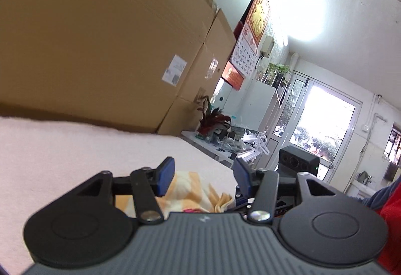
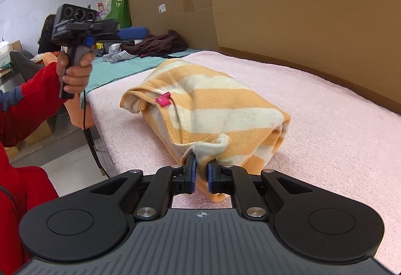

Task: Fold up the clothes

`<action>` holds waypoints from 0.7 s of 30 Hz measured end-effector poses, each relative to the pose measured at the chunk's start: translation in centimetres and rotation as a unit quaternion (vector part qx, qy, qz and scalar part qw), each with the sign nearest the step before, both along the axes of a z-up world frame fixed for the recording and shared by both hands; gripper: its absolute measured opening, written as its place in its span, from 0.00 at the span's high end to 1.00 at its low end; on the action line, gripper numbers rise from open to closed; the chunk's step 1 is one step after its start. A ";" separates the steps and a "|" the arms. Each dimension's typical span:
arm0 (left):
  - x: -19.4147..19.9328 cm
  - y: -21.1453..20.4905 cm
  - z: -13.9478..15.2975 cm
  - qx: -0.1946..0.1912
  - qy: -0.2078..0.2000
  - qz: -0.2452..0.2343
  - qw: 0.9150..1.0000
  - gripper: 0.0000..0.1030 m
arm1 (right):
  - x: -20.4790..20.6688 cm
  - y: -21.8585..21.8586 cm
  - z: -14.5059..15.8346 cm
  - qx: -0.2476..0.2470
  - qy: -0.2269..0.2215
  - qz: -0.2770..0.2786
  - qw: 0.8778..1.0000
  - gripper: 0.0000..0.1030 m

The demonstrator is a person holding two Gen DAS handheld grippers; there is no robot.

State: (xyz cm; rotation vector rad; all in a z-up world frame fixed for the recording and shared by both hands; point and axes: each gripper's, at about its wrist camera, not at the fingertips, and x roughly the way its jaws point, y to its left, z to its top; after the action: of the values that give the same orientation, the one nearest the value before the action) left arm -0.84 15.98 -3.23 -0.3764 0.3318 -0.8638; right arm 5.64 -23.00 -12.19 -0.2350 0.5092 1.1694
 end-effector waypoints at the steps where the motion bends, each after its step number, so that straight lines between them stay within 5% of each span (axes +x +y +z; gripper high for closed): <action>1: 0.9 -1.0 -1.1 0.006 0.025 -0.003 1.000 0.48 | -0.2 -0.1 0.1 -0.004 -0.006 -0.004 1.000 0.91; 3: 1.9 -2.4 -3.4 0.035 0.068 -0.002 0.997 0.51 | -0.8 -0.4 0.5 -0.010 -0.015 -0.014 1.000 0.86; 6: 1.3 -1.8 -4.3 0.010 0.074 -0.001 0.997 0.43 | -2.0 -1.8 1.6 -0.007 -0.025 -0.038 0.999 0.72; 10: 1.3 -1.2 -4.7 -0.006 0.088 -0.002 0.996 0.43 | -2.7 -3.2 4.1 0.102 -0.029 -0.077 0.991 0.72; 14: 1.1 -1.7 -4.5 0.013 0.080 0.005 0.997 0.43 | -0.5 -1.3 4.5 0.255 0.021 -0.158 0.954 0.72; 17: 0.6 -1.7 -4.7 0.018 0.070 0.007 0.997 0.43 | 2.2 2.5 2.2 0.283 0.069 -0.262 0.920 0.68; 19: 0.4 -1.6 -4.8 0.017 0.066 0.009 0.998 0.43 | 3.6 4.1 0.1 0.296 0.132 -0.275 0.905 0.68; 21: 0.3 -1.6 -4.8 0.020 0.062 0.011 0.998 0.43 | 4.4 5.3 -1.5 0.284 0.167 -0.278 0.902 0.72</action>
State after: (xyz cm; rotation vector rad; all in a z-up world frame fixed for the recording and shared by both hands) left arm -0.57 14.34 -8.06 -0.3968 0.4572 -0.8129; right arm 10.04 -17.70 -13.69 0.5975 0.4674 0.7450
